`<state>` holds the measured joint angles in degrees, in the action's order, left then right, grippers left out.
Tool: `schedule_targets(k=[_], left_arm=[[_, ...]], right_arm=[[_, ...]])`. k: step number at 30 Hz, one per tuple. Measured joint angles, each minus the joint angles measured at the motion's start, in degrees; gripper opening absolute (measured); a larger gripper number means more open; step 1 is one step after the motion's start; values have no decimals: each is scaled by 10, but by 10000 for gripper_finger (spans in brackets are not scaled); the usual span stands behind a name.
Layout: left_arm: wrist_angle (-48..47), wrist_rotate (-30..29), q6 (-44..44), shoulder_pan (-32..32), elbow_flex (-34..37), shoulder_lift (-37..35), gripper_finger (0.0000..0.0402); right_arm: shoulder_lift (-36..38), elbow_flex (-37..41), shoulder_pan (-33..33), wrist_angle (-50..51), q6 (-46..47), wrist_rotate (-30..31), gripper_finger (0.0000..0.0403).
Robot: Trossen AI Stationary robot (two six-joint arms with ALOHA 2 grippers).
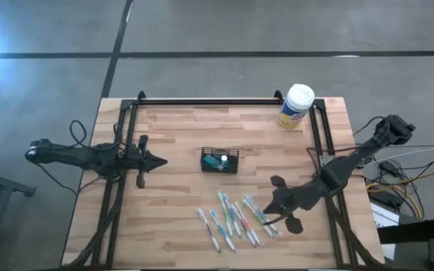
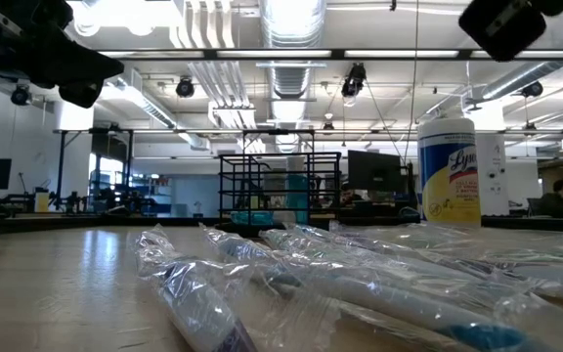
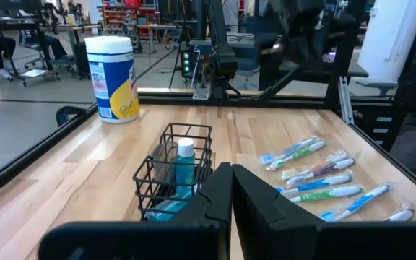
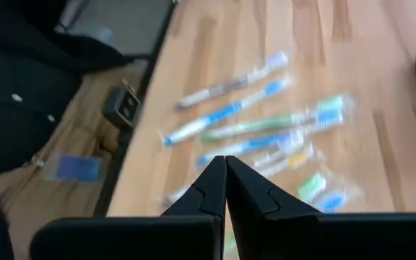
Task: Pick & Place toothbrushing station
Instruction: Put the right blue toothbrush into the black wire organizer
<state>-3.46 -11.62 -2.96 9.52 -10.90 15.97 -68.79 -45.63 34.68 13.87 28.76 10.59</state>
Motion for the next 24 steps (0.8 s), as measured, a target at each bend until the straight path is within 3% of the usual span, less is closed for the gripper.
schedule_targets(k=[8,18,24], left_arm=[[5,0,-1,0,0,0,12],[14,0,-1,0,0,0,12],[14,0,-1,0,0,0,12]], right_arm=[[-63,0,1,37,56,-18,8],[-113,0,0,43,189,-13,9],[-132,0,-8,70,259,17,44]])
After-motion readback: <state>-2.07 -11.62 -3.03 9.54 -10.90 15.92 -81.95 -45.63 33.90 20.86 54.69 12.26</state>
